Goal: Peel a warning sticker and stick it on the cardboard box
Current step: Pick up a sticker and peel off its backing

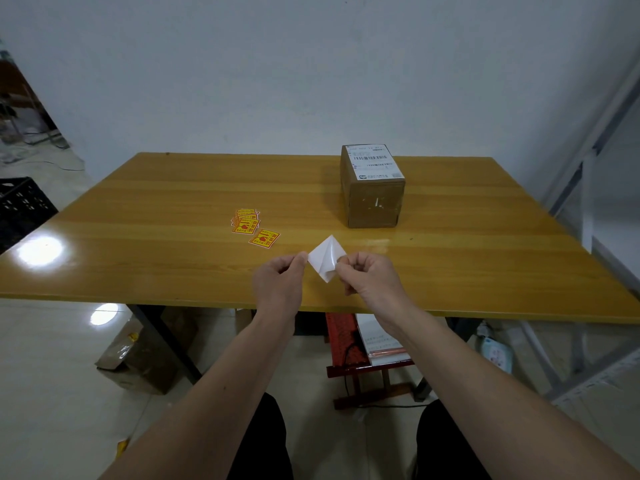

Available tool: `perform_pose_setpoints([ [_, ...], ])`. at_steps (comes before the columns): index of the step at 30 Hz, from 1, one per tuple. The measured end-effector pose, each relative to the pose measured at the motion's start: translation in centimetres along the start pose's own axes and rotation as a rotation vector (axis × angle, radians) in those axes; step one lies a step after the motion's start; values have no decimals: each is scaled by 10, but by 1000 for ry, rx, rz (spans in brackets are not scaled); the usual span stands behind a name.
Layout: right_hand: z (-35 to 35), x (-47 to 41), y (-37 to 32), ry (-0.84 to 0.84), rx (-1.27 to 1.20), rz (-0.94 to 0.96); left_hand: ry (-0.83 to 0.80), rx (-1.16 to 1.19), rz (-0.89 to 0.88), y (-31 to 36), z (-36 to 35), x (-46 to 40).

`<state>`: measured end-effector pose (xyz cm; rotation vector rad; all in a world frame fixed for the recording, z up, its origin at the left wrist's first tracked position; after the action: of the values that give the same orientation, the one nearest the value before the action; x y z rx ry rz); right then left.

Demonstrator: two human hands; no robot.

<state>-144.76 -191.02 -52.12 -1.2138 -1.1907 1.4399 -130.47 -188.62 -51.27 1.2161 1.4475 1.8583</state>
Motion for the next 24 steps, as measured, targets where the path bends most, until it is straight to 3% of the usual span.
perform_pose_setpoints([
  [24, 5, 0, 2, 3, 24, 0, 140, 239, 169, -13, 12, -11],
])
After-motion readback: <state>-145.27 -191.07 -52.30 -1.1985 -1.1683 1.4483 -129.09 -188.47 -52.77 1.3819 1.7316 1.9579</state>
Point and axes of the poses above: each hand's wrist, its own x-axis away from the middle knuckle, its own z-axis out of the back of the hand, y = z × x, the point moved 4 cm from there along -x, towards the middle knuckle, and after that the axes turned 12 degrees about z, right-handed, at the moved point
